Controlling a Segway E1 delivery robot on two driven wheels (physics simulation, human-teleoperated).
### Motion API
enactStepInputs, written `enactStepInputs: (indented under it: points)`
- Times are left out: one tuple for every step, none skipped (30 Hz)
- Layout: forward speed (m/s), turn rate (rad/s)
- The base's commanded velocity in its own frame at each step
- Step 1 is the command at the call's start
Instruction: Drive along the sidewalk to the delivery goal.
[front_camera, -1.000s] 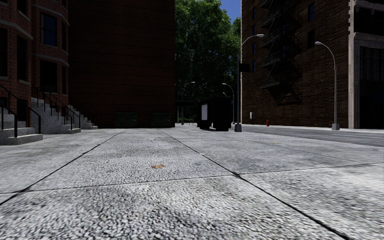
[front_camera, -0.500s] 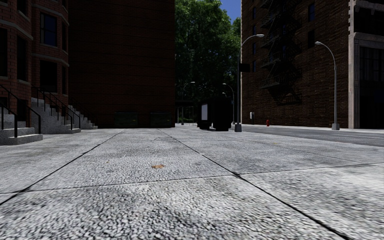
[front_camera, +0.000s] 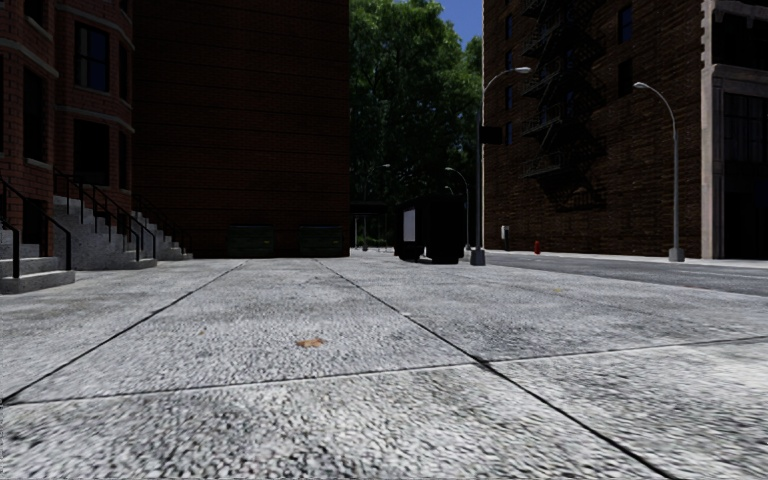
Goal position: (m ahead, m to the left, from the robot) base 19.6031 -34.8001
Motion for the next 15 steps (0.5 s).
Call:
enactStepInputs:
  points:
    - [2.0,0.0]
    - [2.0,0.0]
    - [2.0,0.0]
    - [2.0,0.0]
    - [2.0,0.0]
    - [2.0,0.0]
    - [2.0,0.0]
    - [2.0,0.0]
    - [2.0,0.0]
    - [2.0,0.0]
    - [2.0,0.0]
    - [2.0,0.0]
    - [2.0,0.0]
    - [2.0,0.0]
    - [2.0,0.0]
